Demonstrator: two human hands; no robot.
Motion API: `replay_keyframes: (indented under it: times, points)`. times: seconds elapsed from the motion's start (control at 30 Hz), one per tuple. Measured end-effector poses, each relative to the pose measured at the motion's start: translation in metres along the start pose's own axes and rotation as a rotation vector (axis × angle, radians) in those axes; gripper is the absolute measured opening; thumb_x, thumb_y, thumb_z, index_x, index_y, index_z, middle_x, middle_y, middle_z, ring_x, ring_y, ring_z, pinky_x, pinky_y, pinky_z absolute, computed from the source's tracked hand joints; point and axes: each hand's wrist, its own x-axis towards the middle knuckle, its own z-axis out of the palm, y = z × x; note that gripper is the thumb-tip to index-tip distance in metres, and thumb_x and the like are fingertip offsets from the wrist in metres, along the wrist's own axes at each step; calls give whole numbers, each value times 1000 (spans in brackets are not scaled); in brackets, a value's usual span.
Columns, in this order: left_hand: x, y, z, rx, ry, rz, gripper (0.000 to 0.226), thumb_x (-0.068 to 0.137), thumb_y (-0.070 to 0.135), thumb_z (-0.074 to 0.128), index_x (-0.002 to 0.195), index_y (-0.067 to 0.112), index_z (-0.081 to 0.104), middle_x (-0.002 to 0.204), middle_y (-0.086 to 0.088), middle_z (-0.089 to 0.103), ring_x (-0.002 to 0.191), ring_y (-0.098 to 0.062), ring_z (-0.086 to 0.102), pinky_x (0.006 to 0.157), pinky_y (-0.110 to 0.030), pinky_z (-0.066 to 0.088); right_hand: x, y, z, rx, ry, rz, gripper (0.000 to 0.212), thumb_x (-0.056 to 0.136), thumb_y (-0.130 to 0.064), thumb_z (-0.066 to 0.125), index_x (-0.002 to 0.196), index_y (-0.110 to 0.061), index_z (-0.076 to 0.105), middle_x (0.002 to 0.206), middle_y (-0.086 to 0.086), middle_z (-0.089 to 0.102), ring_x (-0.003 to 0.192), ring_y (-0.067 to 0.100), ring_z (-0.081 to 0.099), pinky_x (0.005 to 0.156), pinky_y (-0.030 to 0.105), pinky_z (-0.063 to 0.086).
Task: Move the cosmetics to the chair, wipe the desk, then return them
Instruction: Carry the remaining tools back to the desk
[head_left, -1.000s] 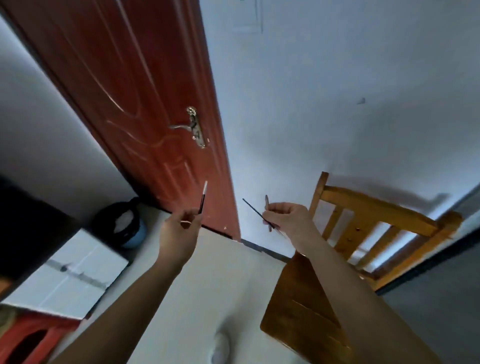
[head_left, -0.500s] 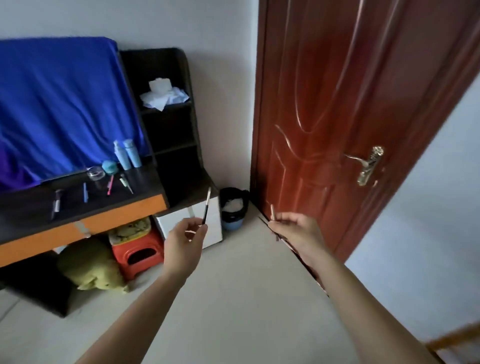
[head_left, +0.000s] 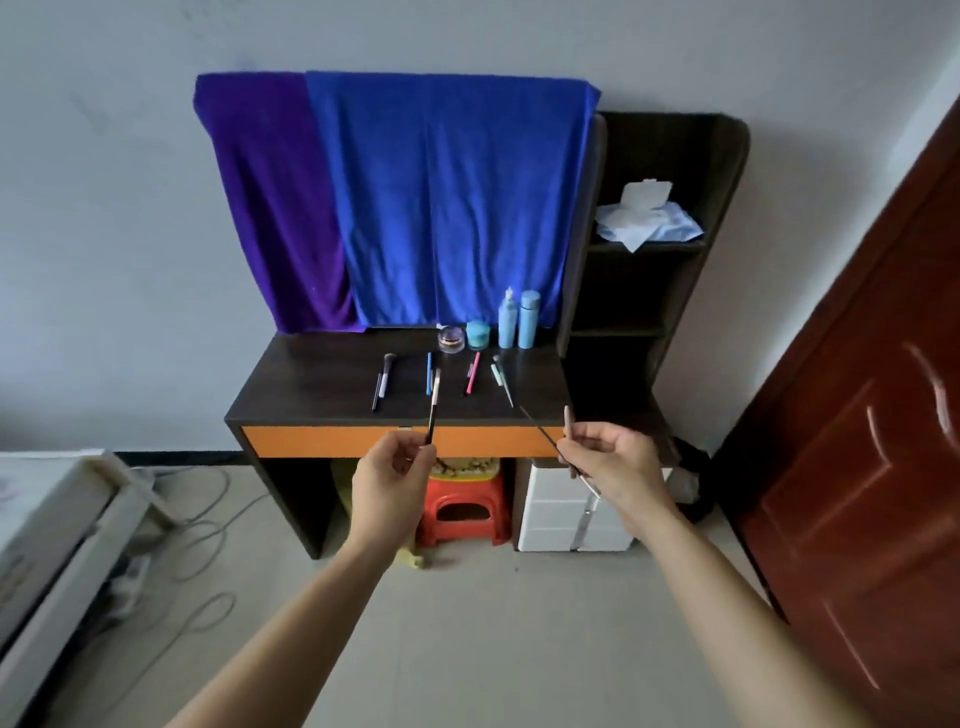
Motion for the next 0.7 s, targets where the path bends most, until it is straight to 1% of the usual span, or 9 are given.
replay_keyframes:
  times: [0.07, 0.1, 0.2, 0.27, 0.37, 0.47, 0.53, 0.6, 0.7]
  points:
    - [28, -17, -3, -6, 26, -45, 6, 91, 21, 69, 88, 25, 68, 75, 6, 69, 65, -1, 61, 63, -21, 47, 35, 8, 21, 4, -9, 21, 13, 80, -8, 80, 91, -14, 77, 80, 8, 77, 72, 17, 71, 68, 30, 58]
    - [44, -24, -3, -7, 38, -69, 7, 91, 21, 70, 87, 26, 68, 74, 7, 68, 63, -1, 61, 62, -23, 47, 56, 12, 31, 12, -20, 32, 14, 80, -8, 80, 92, -14, 77, 80, 8, 77, 73, 17, 71, 68, 30, 59]
    - [103, -41, 2, 37, 67, -89, 9, 90, 21, 71, 88, 29, 68, 75, 8, 67, 61, -1, 58, 57, -20, 47, 124, 20, 60, 47, -54, 54, 13, 81, -6, 79, 92, -11, 76, 76, 9, 76, 64, 13, 69, 59, 21, 55]
    - [148, -47, 8, 83, 75, -96, 8, 90, 21, 71, 91, 27, 68, 78, 7, 68, 65, -2, 60, 61, -21, 50, 173, 23, 78, 79, -51, 67, 12, 81, -3, 78, 91, -9, 75, 73, 8, 75, 62, 11, 69, 57, 19, 54]
    - [211, -51, 14, 141, 86, -141, 6, 89, 17, 71, 93, 21, 69, 81, 4, 71, 76, -13, 66, 72, -30, 53, 241, 23, 103, 83, -62, 83, 12, 81, -1, 77, 88, -11, 75, 70, 5, 75, 59, 8, 66, 55, 18, 51]
    - [268, -58, 16, 194, 121, -167, 9, 87, 20, 73, 87, 28, 68, 75, 9, 70, 69, -1, 64, 66, -24, 47, 299, 21, 130, 80, -90, 102, 14, 80, -2, 78, 85, -14, 75, 73, 4, 76, 64, 11, 67, 59, 22, 52]
    - [302, -67, 15, 203, 135, -203, 9, 86, 22, 73, 86, 30, 68, 74, 11, 70, 68, 2, 63, 66, -24, 47, 336, 23, 150, 52, -101, 109, 15, 78, -3, 80, 83, -17, 76, 75, 2, 76, 67, 10, 69, 60, 20, 53]
    - [328, -80, 12, 203, 146, -257, 8, 85, 24, 73, 86, 30, 69, 75, 11, 71, 69, 0, 64, 67, -26, 50, 362, 28, 173, 14, -113, 130, 15, 78, -4, 79, 82, -18, 75, 73, 0, 76, 68, 11, 70, 59, 20, 53]
    - [362, -107, 3, 203, 157, -312, 6, 85, 24, 74, 86, 29, 70, 77, 8, 72, 74, -10, 67, 71, -34, 56, 391, 43, 208, -41, -146, 179, 15, 77, -5, 80, 80, -19, 75, 73, 0, 76, 70, 14, 69, 64, 27, 56]
